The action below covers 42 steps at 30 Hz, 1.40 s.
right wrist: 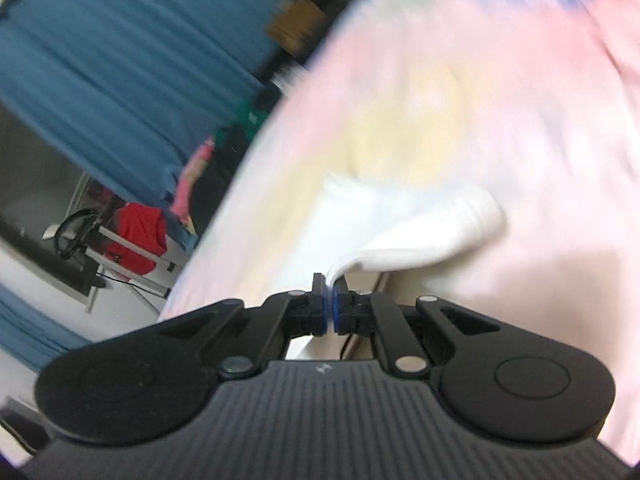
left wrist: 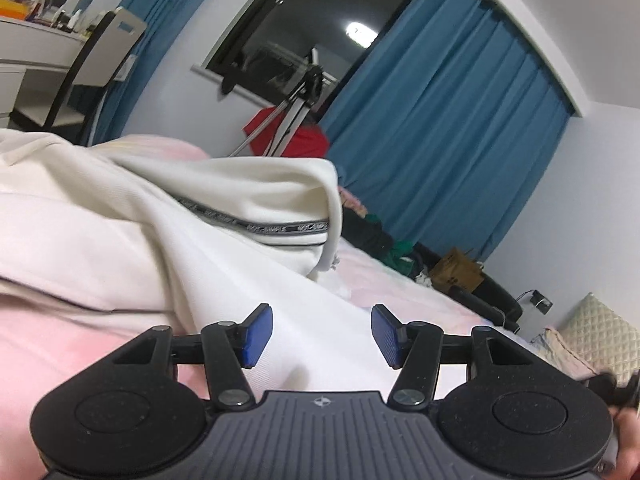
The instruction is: Fold clothes
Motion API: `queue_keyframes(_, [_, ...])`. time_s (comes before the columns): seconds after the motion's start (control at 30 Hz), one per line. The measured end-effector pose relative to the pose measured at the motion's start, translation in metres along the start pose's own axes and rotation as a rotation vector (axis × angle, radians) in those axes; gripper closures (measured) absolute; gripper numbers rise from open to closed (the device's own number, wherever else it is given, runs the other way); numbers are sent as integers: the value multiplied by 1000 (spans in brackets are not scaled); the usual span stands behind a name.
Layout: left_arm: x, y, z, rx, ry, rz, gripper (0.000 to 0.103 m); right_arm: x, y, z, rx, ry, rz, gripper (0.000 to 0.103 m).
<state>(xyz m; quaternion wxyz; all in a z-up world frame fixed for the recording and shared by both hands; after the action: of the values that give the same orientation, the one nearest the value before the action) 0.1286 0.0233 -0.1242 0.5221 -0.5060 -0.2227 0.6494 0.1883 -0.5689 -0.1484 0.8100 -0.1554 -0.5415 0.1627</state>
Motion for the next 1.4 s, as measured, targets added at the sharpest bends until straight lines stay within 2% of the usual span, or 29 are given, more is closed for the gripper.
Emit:
queue_keyframes(0.07, [5,-2,7,1,-33,-7,42,-15,10,2,51,10,-52,95])
queue_keyframes(0.13, [13,-3,12,26,-64,29,38,-22,17,5,86,11,-70,95])
queue_keyframes(0.2, [27,-4,12,80,-102,105,34,-35,19,9,105,-16,-150,94])
queue_keyframes(0.23, [33,-4,13,107,-121,143,28,-42,22,11,109,-36,-201,93])
queue_keyframes(0.27, [43,-3,14,137,-135,197,24,-48,24,13,114,-55,-251,90])
queue_keyframes(0.3, [55,-1,14,167,-145,259,24,-55,26,13,122,-62,-287,87])
queue_keyframes(0.37, [78,3,18,207,-174,385,23,-66,27,14,126,-71,-342,57])
queue_keyframes(0.43, [97,4,19,222,-198,485,23,-73,26,18,112,-71,-362,48])
queue_keyframes(0.57, [131,-1,19,191,-266,634,23,-76,25,21,93,-48,-332,48])
queue_keyframes(0.7, [167,-2,16,125,-287,810,23,-79,23,16,87,-36,-297,48])
queue_keyframes(0.77, [181,-5,15,93,-305,859,26,-80,19,14,69,-45,-298,49])
queue_keyframes(0.9, [200,-18,19,12,-389,849,29,-72,6,1,42,-42,-246,52])
queue_keyframes(0.97, [206,-22,14,-2,-398,862,29,-72,3,-3,34,-20,-215,65])
queue_keyframes(1.0, [210,-22,12,-4,-402,871,29,-72,0,-6,29,-6,-198,67])
queue_keyframes(1.1, [219,-24,6,-11,-413,886,35,-75,-4,-11,10,27,-157,85])
queue_keyframes(1.17, [222,-29,6,-31,-415,873,44,-75,-6,-11,-16,34,-148,92])
queue_keyframes(1.33, [237,-36,10,-40,-452,876,68,-69,-12,-8,-69,50,-112,95])
queue_keyframes(1.4, [240,-43,16,-51,-476,850,74,-63,-15,-2,-99,44,-92,95])
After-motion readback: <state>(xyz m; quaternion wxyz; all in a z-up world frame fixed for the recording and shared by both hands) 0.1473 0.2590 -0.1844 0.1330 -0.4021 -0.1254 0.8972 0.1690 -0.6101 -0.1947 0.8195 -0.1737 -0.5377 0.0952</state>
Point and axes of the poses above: each gripper's, at about its wrist camera, not at the fingertips, and z roughly against the way its jaws point, x to its left, y to its underside, the point moved 6 cm from there along -z, roughly the way its jaws point, and after that the axes turned 12 degrees about -y, right-handed, at the moved point
